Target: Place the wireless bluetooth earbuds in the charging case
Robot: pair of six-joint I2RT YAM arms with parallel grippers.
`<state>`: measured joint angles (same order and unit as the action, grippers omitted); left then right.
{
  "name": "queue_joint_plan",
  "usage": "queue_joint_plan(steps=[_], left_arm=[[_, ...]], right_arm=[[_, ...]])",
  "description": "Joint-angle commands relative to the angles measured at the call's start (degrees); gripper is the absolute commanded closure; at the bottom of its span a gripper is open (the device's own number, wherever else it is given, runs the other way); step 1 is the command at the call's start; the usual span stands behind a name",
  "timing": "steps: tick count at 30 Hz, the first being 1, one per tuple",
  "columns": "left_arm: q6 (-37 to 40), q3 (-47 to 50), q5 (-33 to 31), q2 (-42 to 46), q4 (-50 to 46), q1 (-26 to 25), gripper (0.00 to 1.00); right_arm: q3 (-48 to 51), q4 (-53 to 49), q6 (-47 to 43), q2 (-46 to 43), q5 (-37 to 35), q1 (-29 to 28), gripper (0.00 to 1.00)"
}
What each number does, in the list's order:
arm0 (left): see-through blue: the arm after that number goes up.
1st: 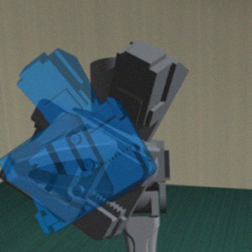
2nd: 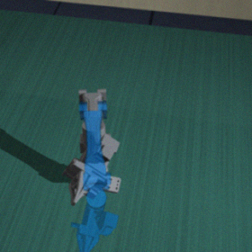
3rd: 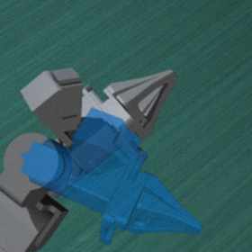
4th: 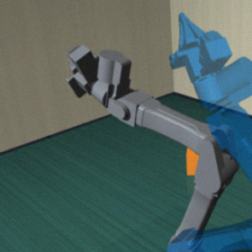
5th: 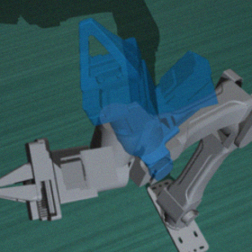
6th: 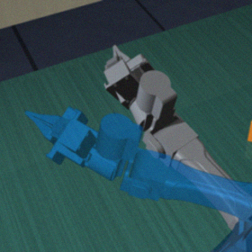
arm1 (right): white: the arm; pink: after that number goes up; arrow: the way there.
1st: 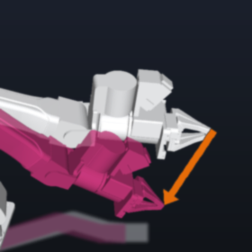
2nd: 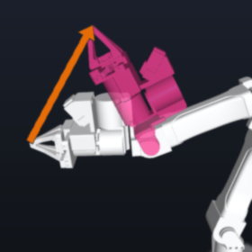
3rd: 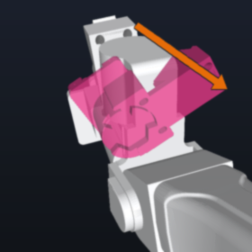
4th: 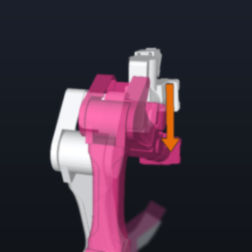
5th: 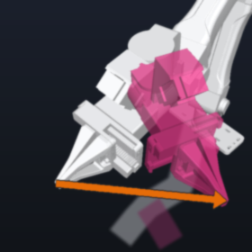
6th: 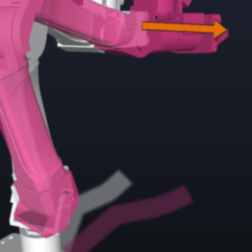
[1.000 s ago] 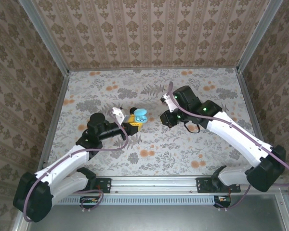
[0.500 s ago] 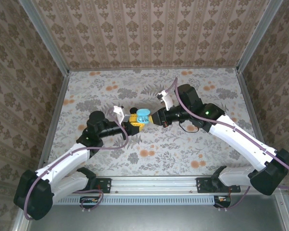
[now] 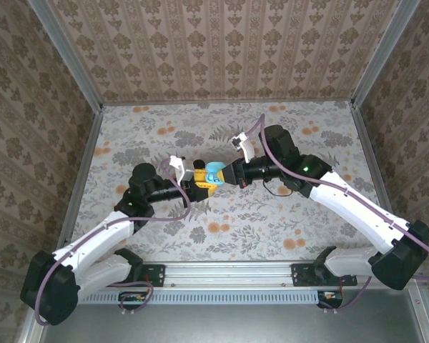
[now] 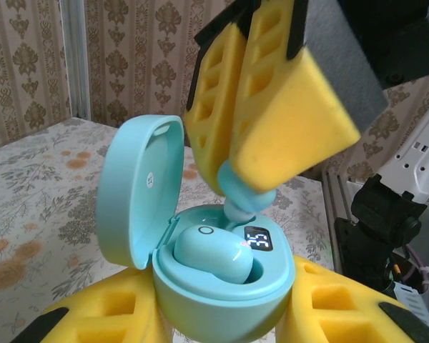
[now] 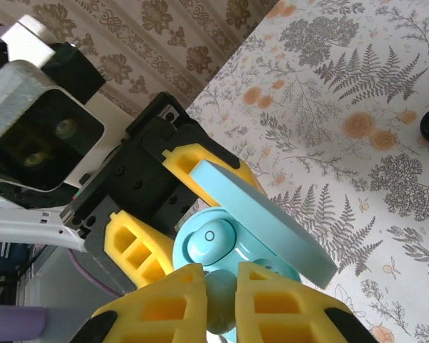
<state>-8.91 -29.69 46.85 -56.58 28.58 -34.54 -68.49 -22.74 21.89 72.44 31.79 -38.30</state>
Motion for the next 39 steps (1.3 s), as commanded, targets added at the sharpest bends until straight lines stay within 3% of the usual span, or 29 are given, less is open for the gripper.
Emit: queue_joint_plan(steps=[1, 8, 20, 39], left_arm=[[-0.9, -2.3, 1.8, 0.0, 2.4, -0.5, 0.8], [-0.9, -2.3, 1.5, 0.3, 2.7, -0.7, 0.8], [-0.9, -2.3, 1.5, 0.6, 2.5, -0.9, 0.8], [-0.5, -2.6, 1.3, 0.2, 2.4, -1.6, 0.79]], right_arm=[[1.4, 2.3, 1.8, -1.1, 0.7, -0.4, 0.88], [1.6, 0.5, 1.3, -1.2, -0.4, -0.3, 0.87], [0.2, -1.4, 1.2, -0.7, -2.1, -0.4, 0.69], [-3.4, -5.2, 0.9, -0.3, -5.3, -0.4, 0.61]])
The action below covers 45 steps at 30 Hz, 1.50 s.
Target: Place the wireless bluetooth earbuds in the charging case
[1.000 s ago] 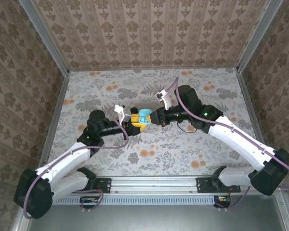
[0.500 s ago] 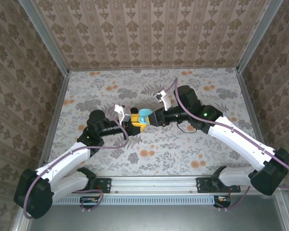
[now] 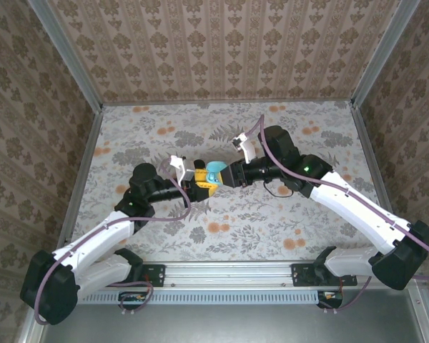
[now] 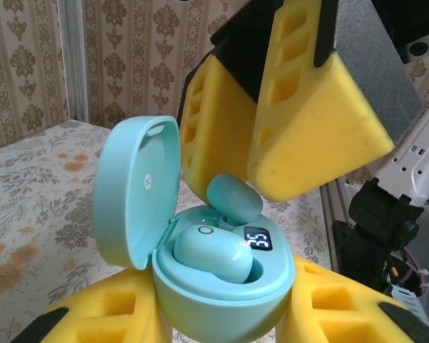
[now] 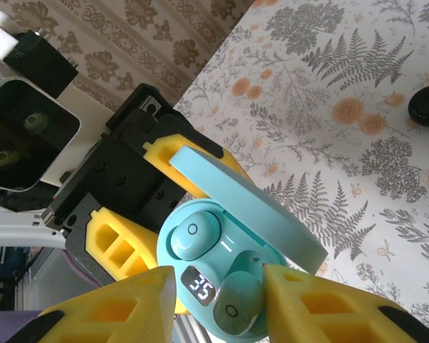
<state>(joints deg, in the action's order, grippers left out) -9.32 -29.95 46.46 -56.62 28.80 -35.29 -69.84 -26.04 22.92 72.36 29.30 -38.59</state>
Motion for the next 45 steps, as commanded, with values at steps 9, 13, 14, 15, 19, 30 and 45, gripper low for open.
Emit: queue_joint_plan(steps=[9, 13, 14, 15, 19, 30, 45], left_arm=[[0.3, -2.6, 1.7, -0.3, 2.1, -1.0, 0.79], [0.4, -2.5, 1.5, -0.3, 2.1, -1.0, 0.79], [0.4, -2.5, 1.6, -0.3, 2.1, -1.0, 0.79], [0.3, -2.5, 1.6, -0.3, 2.1, -0.9, 0.79], [-0.1, -2.7, 1.9, -0.1, 2.5, -1.0, 0.79], [-0.9, -2.0, 2.3, 0.8, 3.3, -1.7, 0.79], [0.6, -1.6, -1.2, 1.8, 1.6, -1.5, 0.79]], right_arm=[[-4.5, -3.1, -0.5, -0.1, -3.5, 0.0, 0.58], [-5.0, -4.1, -1.0, -2.0, -5.5, 0.0, 0.58], [-5.0, -4.2, -1.0, -2.7, -6.4, 0.1, 0.58], [-4.8, -4.2, -0.9, -3.4, -7.4, 0.3, 0.58], [-2.9, -3.3, 0.9, -5.9, -10.1, 1.9, 0.57], [0.0, 6.9, 8.4, -1.7, -0.2, 7.2, 0.65], [4.1, 10.9, 12.5, 0.0, 8.4, 6.7, 0.53]])
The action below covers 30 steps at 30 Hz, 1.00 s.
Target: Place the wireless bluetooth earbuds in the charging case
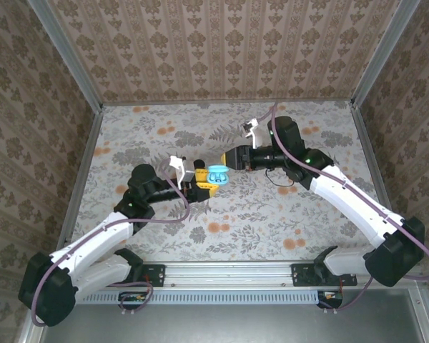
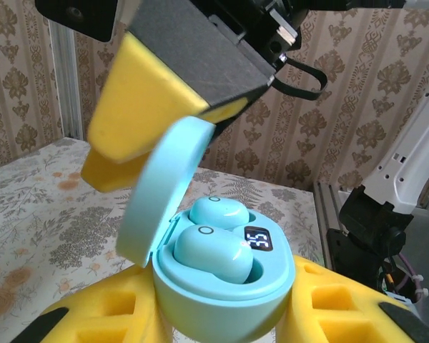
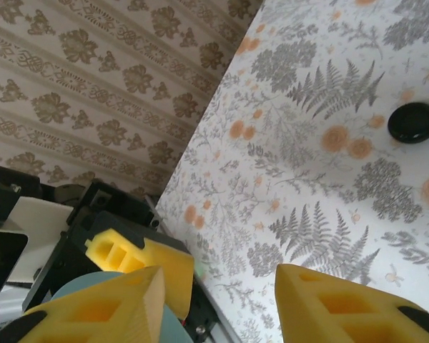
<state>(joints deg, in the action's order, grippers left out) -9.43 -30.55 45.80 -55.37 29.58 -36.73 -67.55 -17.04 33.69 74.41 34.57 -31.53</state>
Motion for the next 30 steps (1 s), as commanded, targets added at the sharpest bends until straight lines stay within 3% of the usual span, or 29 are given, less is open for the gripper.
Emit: queue_joint_plan(steps=[1, 7, 14, 24, 30], left_arm=[[0.7, -1.1, -0.6, 0.5, 0.8, -0.1, 0.79], [0.5, -1.3, -1.2, 0.2, 1.1, 0.1, 0.78], [-1.0, -0.8, -2.0, -0.2, 3.0, 0.2, 0.78], [-3.5, -0.3, -3.9, -1.2, 6.1, 0.3, 0.78], [-4.5, 0.0, -4.7, -1.5, 6.9, 0.2, 0.78]], right_arm=[[2.3, 2.2, 2.0, -2.4, 3.4, -0.5, 0.52], [6.0, 5.3, 5.4, -5.0, 3.7, -0.6, 0.48], [11.6, 16.1, 14.3, -7.5, 4.7, -0.9, 0.44], [15.6, 24.3, 21.1, -7.8, 1.3, -4.7, 0.36], [16.9, 31.4, 26.0, -5.8, 1.4, -6.4, 0.43]])
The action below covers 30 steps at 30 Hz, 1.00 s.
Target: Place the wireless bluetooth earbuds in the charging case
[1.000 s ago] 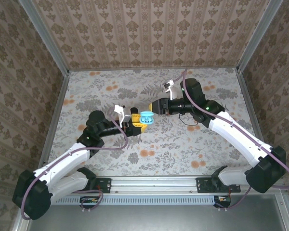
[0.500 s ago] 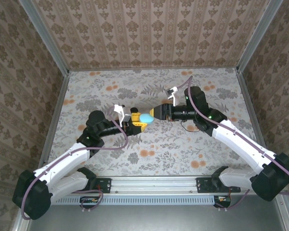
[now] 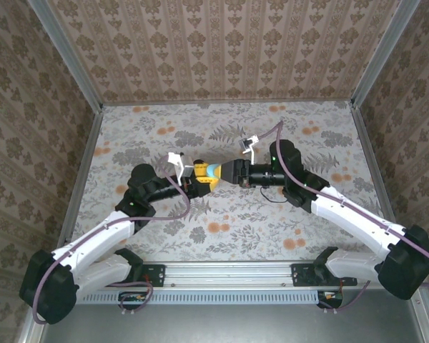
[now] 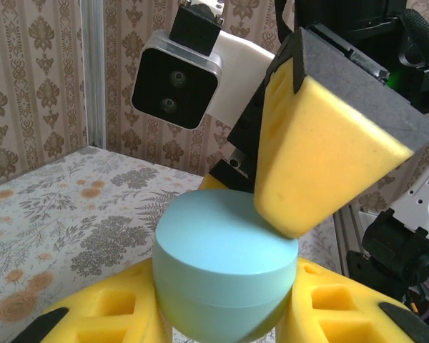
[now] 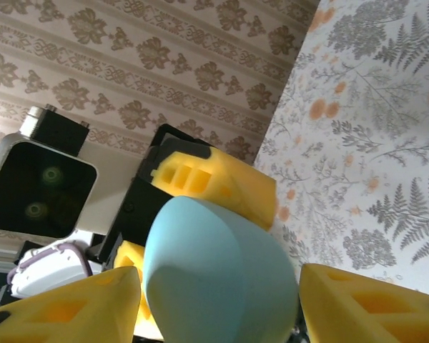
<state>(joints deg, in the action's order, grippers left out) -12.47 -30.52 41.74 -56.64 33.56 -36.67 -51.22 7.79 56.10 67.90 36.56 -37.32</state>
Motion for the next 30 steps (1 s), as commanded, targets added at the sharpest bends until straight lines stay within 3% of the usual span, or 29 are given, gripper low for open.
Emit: queue_joint_plan(steps=[1, 6, 10, 13, 19, 25, 30], left_arm=[[-1.5, 0.0, -0.7, -0.3, 3.0, 0.2, 0.78], [-0.9, 0.6, -0.4, 0.4, 2.0, 0.2, 0.75], [1.1, 1.1, -0.8, 2.4, -1.6, 0.2, 0.7], [3.3, 1.5, -2.3, 5.2, -5.8, 0.1, 0.57], [9.4, 2.1, -9.9, 13.1, -19.2, 0.2, 0.3], [12.0, 4.4, -17.9, 20.0, -28.1, 0.5, 0.24], [10.7, 6.6, -21.7, 21.9, -28.9, 1.2, 0.23]], right_arm=[[0.5, 7.1, 3.9, 1.0, -0.6, -0.8, 0.46], [0.6, 7.7, 4.4, 1.9, -1.3, -1.1, 0.7], [1.7, 8.5, 5.5, 2.1, -2.7, -1.2, 0.79], [2.3, 7.4, 5.3, 1.8, -4.2, -0.9, 0.81], [3.3, -9.8, 1.1, -1.0, -13.5, 2.7, 0.85], [9.6, -10.9, -3.4, 0.5, -13.4, 7.0, 0.84], [13.5, -4.3, -5.4, 7.2, -12.1, 7.7, 0.83]])
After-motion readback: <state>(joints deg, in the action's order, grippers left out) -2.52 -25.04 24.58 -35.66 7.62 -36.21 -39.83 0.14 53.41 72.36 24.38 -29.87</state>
